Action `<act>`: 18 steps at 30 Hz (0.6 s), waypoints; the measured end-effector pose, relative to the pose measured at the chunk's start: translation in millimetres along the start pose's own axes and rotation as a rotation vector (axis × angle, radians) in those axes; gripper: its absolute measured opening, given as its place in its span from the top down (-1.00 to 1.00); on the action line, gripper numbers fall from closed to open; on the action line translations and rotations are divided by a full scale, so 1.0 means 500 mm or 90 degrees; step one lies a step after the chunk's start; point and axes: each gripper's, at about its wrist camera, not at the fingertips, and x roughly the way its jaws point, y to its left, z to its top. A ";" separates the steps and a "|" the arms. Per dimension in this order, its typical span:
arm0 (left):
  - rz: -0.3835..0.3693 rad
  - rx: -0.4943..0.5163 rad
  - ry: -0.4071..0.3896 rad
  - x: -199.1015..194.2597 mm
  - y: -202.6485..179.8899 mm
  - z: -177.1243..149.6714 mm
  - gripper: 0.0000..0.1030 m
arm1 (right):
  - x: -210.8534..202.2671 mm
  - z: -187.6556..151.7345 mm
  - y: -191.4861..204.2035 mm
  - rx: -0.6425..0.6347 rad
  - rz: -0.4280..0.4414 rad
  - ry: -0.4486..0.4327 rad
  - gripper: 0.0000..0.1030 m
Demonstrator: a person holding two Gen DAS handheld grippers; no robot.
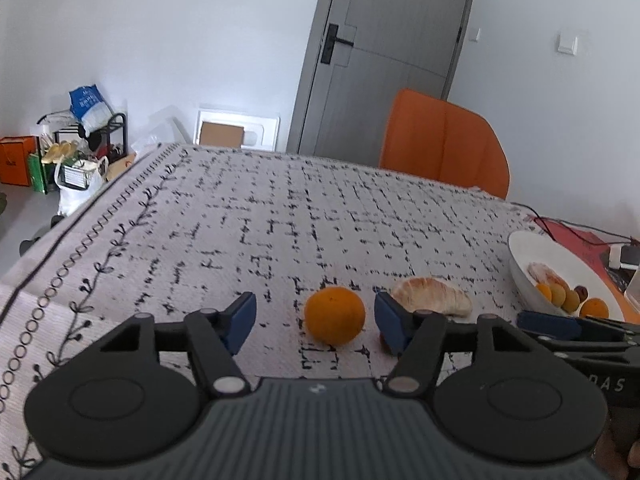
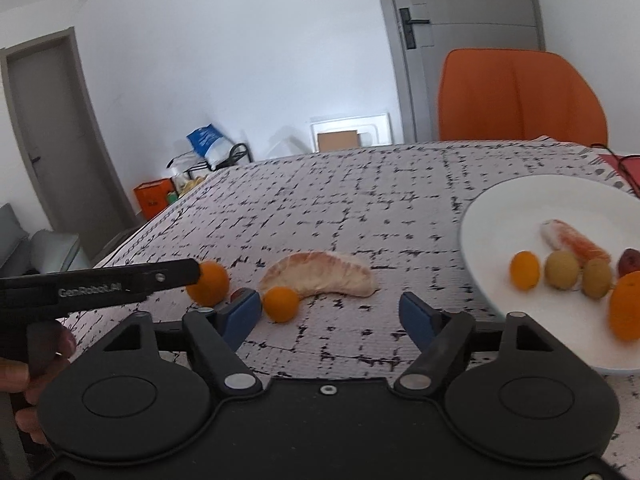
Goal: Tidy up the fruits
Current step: 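Grasp a large orange with the left gripper while the right gripper grasps a small orange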
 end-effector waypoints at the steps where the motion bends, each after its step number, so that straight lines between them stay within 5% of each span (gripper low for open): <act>1: -0.002 0.000 0.005 0.005 -0.002 -0.002 -0.23 | 0.004 0.000 0.001 0.001 0.004 0.004 -0.35; 6: -0.011 0.004 0.024 0.029 -0.014 -0.006 -0.17 | 0.025 0.000 0.004 -0.005 0.016 0.022 -0.24; 11: -0.019 -0.009 0.038 0.050 -0.009 -0.009 0.29 | 0.041 0.005 0.011 -0.014 0.029 0.038 -0.06; 18: -0.016 -0.020 0.036 0.038 0.003 -0.009 0.30 | 0.059 0.006 0.025 -0.027 0.034 0.049 0.13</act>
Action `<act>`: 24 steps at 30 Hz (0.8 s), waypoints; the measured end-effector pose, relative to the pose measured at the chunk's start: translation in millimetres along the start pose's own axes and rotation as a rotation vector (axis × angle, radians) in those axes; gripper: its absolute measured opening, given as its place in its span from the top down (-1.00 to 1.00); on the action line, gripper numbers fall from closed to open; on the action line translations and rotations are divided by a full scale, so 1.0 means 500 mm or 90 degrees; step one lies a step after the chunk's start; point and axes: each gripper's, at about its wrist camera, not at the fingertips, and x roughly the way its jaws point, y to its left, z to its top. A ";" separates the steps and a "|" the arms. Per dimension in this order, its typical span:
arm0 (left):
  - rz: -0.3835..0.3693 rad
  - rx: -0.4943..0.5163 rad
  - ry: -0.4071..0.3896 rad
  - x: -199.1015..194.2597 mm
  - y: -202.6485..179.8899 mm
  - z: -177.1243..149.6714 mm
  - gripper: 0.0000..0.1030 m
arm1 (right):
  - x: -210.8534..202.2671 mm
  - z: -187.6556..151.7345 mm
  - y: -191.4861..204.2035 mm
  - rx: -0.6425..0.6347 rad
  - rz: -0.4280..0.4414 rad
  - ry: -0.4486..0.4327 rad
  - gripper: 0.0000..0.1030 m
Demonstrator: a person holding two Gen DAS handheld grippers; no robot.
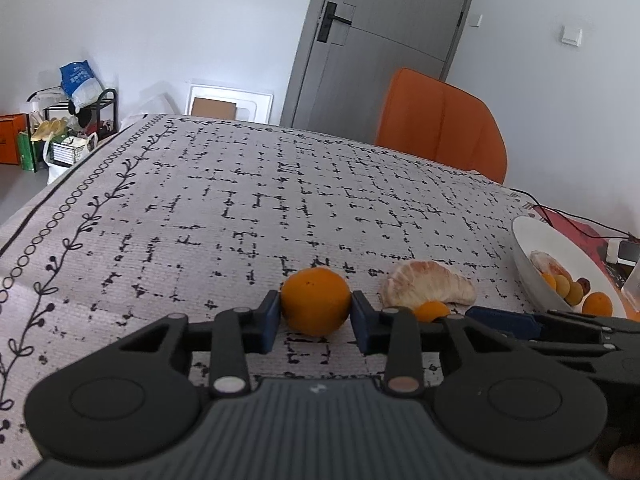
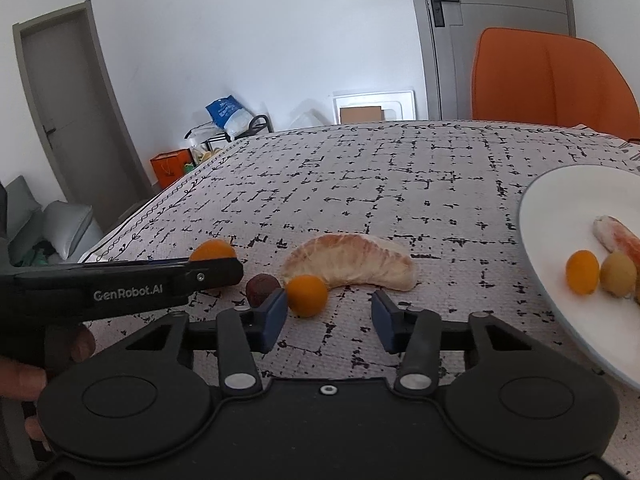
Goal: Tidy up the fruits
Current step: 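Grasp a large orange with the left gripper while the right gripper grasps a small orange, then carry both oranges to the white plate and release the small orange from the right gripper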
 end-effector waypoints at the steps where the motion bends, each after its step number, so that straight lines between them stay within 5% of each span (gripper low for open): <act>1: 0.001 -0.004 -0.001 -0.002 0.003 0.001 0.30 | 0.002 0.001 0.003 -0.002 0.003 0.002 0.15; 8: -0.002 -0.014 -0.006 -0.019 0.017 0.000 0.30 | 0.016 0.000 0.024 -0.024 0.017 0.004 0.58; 24: -0.013 -0.001 -0.050 -0.062 -0.025 0.018 0.30 | -0.067 0.013 0.006 -0.011 -0.030 -0.058 0.58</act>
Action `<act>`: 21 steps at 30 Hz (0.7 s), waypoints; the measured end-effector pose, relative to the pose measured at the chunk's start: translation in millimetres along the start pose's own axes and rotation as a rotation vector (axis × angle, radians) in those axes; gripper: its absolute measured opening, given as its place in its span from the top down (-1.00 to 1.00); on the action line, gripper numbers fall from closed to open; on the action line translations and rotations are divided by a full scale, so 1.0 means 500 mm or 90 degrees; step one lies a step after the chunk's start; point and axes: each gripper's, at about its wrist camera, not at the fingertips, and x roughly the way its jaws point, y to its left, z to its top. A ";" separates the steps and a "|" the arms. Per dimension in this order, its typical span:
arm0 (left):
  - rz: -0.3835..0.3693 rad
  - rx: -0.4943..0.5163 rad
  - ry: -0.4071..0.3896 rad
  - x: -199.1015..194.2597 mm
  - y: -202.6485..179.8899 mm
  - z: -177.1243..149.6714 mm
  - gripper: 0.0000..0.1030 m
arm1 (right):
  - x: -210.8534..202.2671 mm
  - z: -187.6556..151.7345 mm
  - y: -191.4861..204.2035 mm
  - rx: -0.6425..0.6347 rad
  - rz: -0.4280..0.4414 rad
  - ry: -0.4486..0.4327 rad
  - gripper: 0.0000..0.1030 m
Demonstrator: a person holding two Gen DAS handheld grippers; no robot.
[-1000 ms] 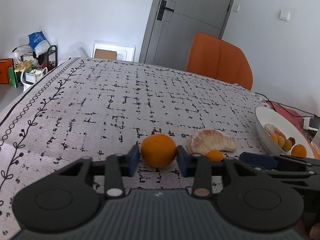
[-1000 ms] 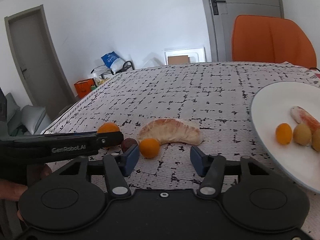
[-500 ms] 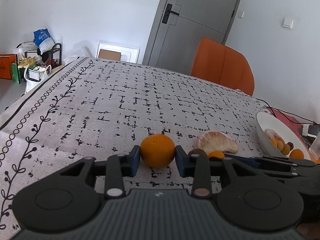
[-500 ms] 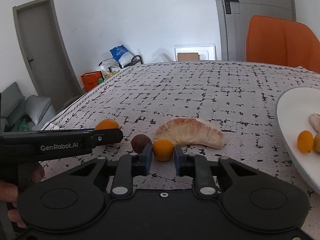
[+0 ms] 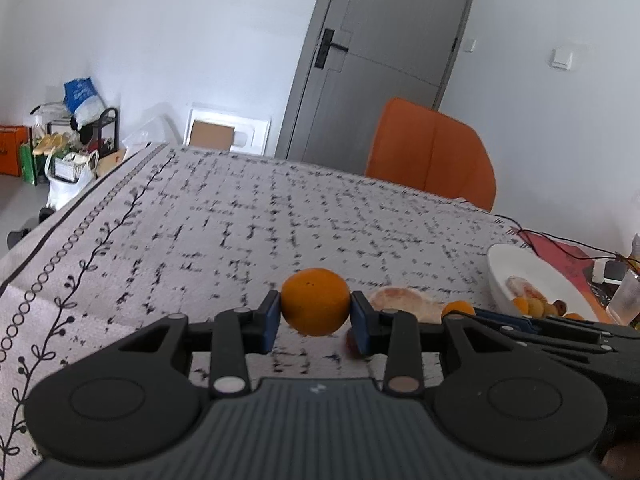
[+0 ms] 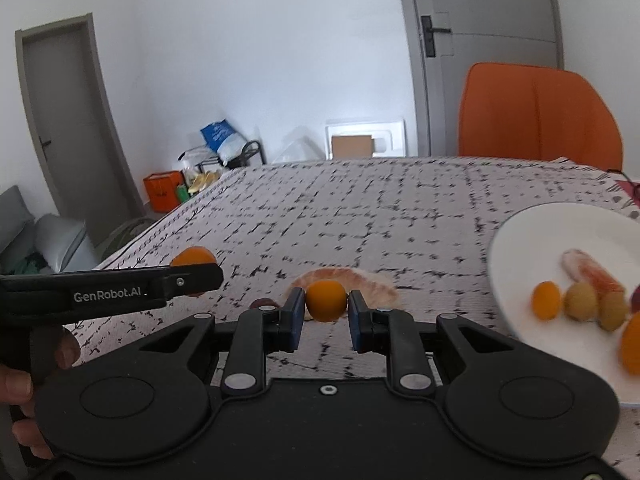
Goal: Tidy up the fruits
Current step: 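Carry both oranges to the white plate and release the small orange from the right gripper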
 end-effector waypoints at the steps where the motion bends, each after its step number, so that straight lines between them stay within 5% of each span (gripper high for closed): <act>1: -0.002 0.003 -0.002 -0.002 -0.006 0.001 0.30 | -0.007 0.001 -0.006 0.003 -0.003 -0.003 0.58; 21: -0.063 0.059 0.010 0.025 -0.136 -0.006 0.30 | -0.093 -0.012 -0.124 0.068 -0.077 -0.047 0.58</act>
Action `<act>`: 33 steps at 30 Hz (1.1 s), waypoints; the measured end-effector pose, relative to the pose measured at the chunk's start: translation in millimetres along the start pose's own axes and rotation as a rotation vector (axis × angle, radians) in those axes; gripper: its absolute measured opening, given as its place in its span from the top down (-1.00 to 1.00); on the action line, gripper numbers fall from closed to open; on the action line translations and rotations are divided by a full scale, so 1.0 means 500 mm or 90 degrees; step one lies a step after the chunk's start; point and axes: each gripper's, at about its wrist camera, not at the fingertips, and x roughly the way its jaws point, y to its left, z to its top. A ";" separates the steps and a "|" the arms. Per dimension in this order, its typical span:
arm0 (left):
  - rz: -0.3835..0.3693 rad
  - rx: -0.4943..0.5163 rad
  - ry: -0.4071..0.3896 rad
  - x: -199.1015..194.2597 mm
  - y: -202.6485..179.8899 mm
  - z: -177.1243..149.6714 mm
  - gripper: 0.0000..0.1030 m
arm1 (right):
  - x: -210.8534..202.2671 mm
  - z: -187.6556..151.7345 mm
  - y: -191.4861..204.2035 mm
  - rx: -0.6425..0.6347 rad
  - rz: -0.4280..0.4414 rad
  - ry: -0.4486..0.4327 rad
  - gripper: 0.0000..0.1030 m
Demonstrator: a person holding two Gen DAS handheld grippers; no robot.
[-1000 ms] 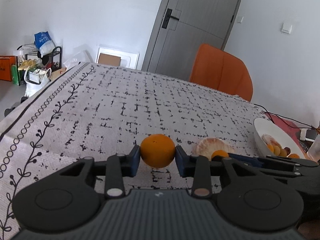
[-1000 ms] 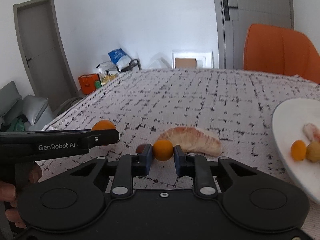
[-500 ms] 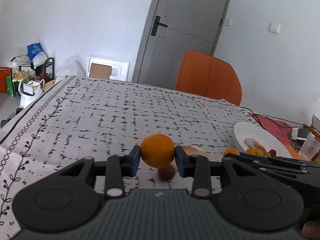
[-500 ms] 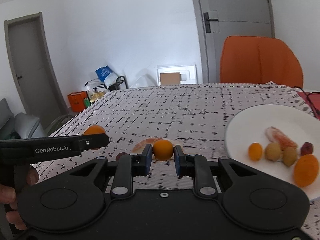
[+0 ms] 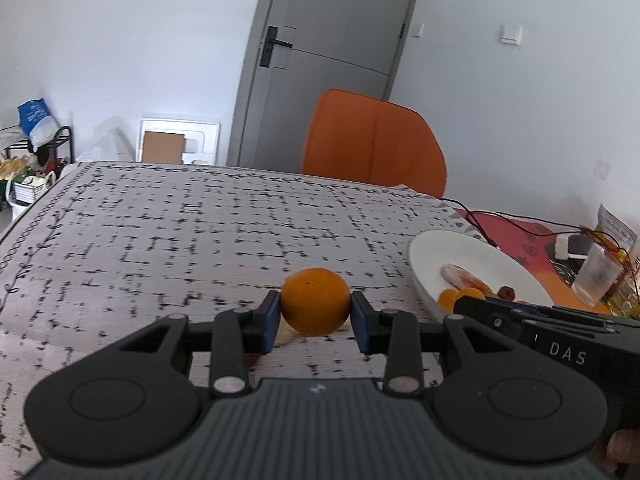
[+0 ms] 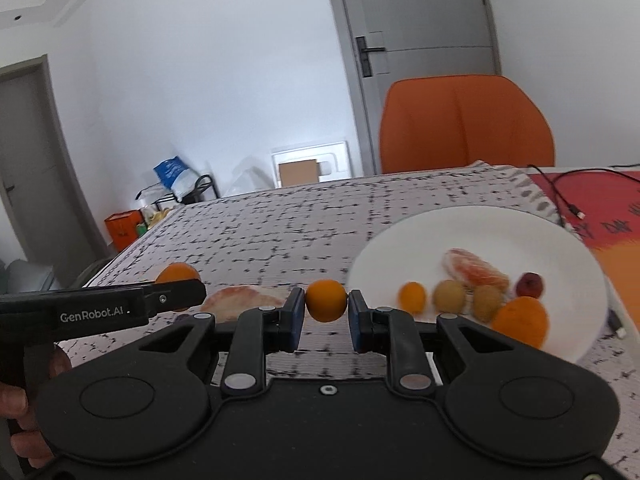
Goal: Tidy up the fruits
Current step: 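Carry both oranges to the white plate and release the small orange from the right gripper, then lower the large orange onto the plate and open the left gripper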
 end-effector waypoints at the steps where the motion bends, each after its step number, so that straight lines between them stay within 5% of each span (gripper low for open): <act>1: -0.002 0.002 0.001 0.002 -0.006 0.000 0.30 | -0.001 -0.001 -0.007 0.003 -0.004 -0.001 0.58; 11: -0.014 0.030 0.012 0.024 -0.058 -0.002 0.30 | -0.021 -0.016 -0.070 0.041 -0.028 -0.007 0.57; 15: -0.018 0.043 0.015 0.034 -0.085 0.000 0.30 | -0.037 -0.022 -0.090 0.053 -0.039 -0.023 0.20; 33: -0.066 0.098 0.021 0.077 -0.186 0.005 0.30 | -0.070 -0.038 -0.173 0.098 -0.076 -0.038 0.16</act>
